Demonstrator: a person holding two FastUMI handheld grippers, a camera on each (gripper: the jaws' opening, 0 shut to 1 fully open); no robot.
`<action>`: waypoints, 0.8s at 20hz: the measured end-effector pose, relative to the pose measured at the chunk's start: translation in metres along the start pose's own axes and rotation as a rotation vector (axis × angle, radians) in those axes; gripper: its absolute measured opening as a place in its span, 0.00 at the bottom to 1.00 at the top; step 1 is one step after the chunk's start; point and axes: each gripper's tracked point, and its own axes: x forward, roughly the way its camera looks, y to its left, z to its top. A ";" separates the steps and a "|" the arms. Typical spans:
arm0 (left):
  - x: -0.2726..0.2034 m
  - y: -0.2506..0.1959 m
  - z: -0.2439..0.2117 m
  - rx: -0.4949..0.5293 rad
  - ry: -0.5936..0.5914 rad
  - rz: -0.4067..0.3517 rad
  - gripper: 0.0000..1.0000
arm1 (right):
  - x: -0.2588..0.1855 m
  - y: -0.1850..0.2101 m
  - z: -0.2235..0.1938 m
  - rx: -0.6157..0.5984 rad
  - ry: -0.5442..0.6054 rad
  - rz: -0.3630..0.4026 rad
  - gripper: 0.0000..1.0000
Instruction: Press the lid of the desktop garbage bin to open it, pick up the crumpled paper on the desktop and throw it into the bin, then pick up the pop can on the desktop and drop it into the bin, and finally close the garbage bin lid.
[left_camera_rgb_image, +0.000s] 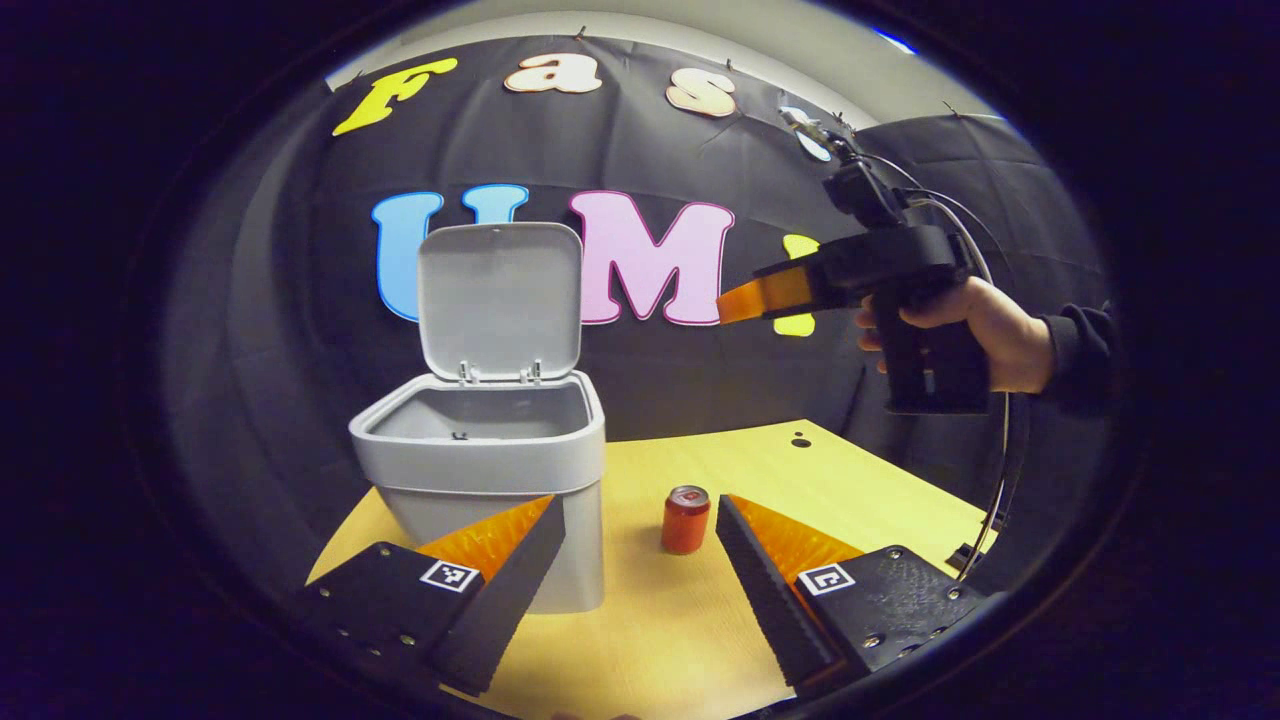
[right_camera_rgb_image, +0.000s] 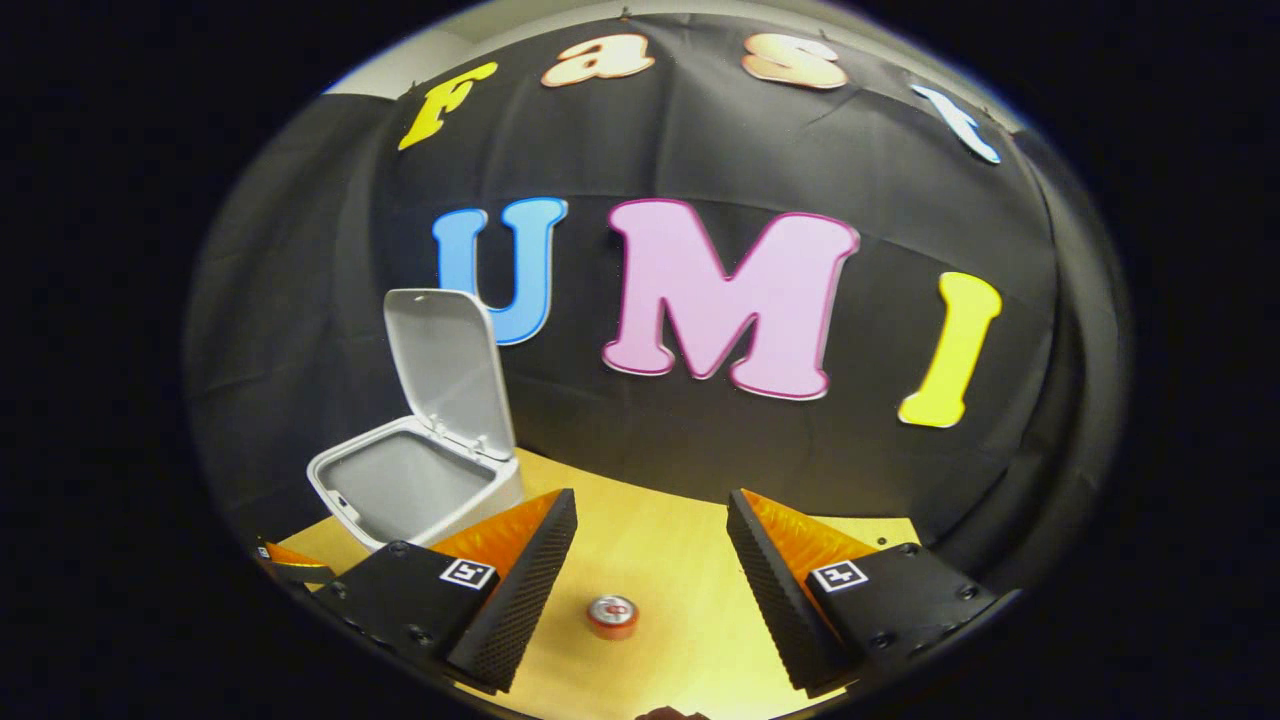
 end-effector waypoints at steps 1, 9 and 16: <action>0.011 -0.009 -0.003 -0.002 0.001 -0.013 1.00 | -0.009 -0.016 0.001 -0.010 -0.034 -0.036 0.98; 0.103 -0.050 -0.037 0.034 0.023 -0.022 1.00 | -0.094 -0.079 -0.016 0.062 -0.251 -0.159 0.98; 0.197 -0.048 -0.106 0.003 0.094 0.062 1.00 | -0.104 -0.106 -0.055 0.091 -0.256 -0.215 0.98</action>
